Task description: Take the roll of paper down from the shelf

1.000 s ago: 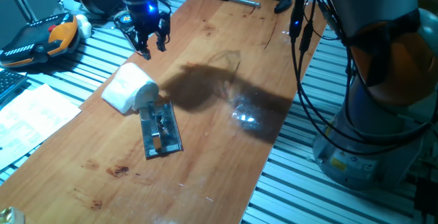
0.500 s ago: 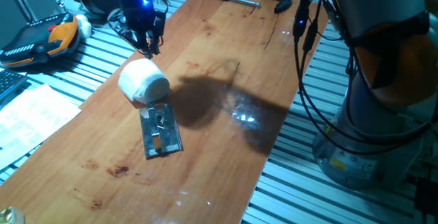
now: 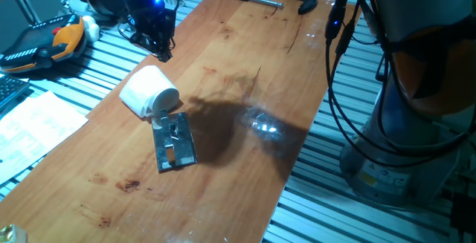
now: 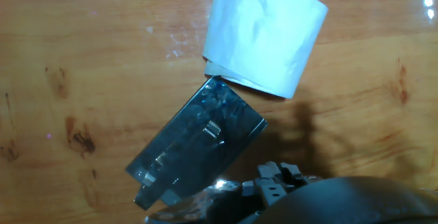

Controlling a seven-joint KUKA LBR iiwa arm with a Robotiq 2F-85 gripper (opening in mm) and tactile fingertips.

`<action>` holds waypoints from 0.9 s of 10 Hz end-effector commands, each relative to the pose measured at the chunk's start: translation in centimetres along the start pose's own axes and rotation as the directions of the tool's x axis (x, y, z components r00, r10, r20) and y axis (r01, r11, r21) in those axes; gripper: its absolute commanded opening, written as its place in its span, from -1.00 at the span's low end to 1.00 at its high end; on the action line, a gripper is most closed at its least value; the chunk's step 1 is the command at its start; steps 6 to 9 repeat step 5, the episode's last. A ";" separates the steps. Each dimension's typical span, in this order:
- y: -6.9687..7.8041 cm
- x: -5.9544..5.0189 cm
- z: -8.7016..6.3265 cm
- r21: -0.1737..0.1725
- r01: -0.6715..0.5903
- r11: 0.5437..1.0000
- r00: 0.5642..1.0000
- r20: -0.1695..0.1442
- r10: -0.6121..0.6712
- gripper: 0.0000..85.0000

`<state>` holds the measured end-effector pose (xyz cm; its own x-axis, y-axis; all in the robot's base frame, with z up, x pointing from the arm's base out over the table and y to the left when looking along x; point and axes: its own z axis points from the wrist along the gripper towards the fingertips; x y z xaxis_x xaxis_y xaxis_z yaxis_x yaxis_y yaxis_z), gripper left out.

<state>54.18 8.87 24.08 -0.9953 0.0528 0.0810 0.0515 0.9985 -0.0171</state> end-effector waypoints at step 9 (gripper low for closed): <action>0.0 0.3 0.1 -0.024 -0.019 1.000 1.000 -0.007 0.019 -0.98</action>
